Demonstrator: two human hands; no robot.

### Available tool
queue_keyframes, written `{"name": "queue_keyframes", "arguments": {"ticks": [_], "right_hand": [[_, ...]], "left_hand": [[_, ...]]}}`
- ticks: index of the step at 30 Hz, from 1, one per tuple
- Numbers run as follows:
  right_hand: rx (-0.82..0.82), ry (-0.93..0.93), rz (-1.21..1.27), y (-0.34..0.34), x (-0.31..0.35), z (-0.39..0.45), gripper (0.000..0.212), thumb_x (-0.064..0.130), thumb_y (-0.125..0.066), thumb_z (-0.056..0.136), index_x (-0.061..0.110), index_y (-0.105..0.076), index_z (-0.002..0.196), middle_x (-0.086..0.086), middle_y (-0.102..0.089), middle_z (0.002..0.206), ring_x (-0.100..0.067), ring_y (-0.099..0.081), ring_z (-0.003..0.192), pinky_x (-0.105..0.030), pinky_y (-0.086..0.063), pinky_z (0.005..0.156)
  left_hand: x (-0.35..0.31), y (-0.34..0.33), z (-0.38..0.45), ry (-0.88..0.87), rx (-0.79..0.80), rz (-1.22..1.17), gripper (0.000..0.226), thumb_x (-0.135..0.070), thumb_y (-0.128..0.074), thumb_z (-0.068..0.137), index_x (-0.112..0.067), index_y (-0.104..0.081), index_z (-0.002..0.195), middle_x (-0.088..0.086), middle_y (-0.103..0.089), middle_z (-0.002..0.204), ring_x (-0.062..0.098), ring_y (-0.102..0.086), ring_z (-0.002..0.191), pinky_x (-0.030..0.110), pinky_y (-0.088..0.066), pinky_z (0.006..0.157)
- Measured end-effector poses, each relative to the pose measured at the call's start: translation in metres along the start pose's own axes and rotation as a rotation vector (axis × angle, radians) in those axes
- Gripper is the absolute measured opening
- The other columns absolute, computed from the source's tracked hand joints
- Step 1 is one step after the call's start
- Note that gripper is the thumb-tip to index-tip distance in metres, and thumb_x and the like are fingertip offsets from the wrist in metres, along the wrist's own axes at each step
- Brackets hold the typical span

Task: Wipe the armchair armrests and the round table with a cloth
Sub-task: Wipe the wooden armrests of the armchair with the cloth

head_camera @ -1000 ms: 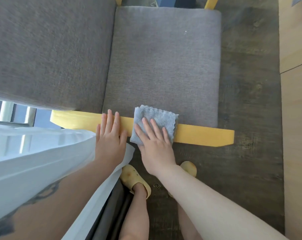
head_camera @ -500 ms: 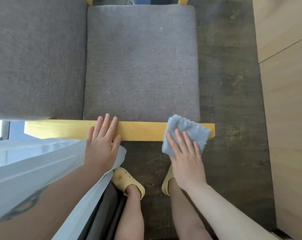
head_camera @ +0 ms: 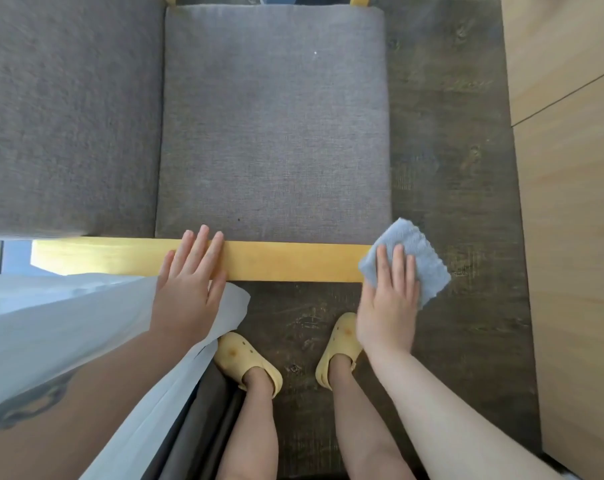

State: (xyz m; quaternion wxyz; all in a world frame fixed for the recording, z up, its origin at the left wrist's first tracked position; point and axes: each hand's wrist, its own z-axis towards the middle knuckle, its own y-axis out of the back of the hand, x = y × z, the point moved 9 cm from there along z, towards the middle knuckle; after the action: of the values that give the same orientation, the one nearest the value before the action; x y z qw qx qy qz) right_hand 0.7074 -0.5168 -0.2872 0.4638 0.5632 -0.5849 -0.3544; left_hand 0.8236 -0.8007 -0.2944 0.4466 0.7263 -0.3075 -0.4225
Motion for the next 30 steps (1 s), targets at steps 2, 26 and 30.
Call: {"name": "queue_keyframes", "arguments": {"ticks": [2,26,30], "right_hand": [[0.022,-0.115,0.087,-0.005,0.028,0.009,0.057,0.028,-0.029,0.103,0.025,-0.005,0.154,0.0,0.005,0.161,-0.022,0.011,0.147,-0.042,0.004,0.118],[-0.011,0.133,-0.005,-0.035,0.111,-0.036,0.062,0.03,-0.034,0.099,0.023,-0.007,0.155,-0.003,0.0,0.161,-0.025,0.004,0.148,-0.051,-0.008,0.119],[0.086,0.615,-0.141,-0.055,0.16,-0.069,0.058,0.032,-0.019,0.098,0.026,-0.009,0.154,0.001,-0.005,0.162,-0.022,0.001,0.148,-0.049,-0.01,0.119]], "left_hand": [[-0.001,-0.003,-0.001,0.006,-0.006,0.012,0.054,-0.039,-0.023,0.099,-0.024,-0.025,0.15,-0.001,-0.019,0.158,0.018,-0.007,0.147,0.044,-0.011,0.118],[0.093,0.026,-0.018,0.292,-0.025,0.006,0.058,-0.042,-0.02,0.099,-0.025,-0.008,0.153,0.0,-0.002,0.161,0.021,0.002,0.148,0.047,-0.007,0.118],[0.107,0.03,-0.027,0.313,-0.04,-0.042,0.061,-0.046,-0.018,0.096,-0.027,-0.005,0.153,-0.002,0.002,0.161,0.019,0.006,0.148,0.045,-0.006,0.118]]}}
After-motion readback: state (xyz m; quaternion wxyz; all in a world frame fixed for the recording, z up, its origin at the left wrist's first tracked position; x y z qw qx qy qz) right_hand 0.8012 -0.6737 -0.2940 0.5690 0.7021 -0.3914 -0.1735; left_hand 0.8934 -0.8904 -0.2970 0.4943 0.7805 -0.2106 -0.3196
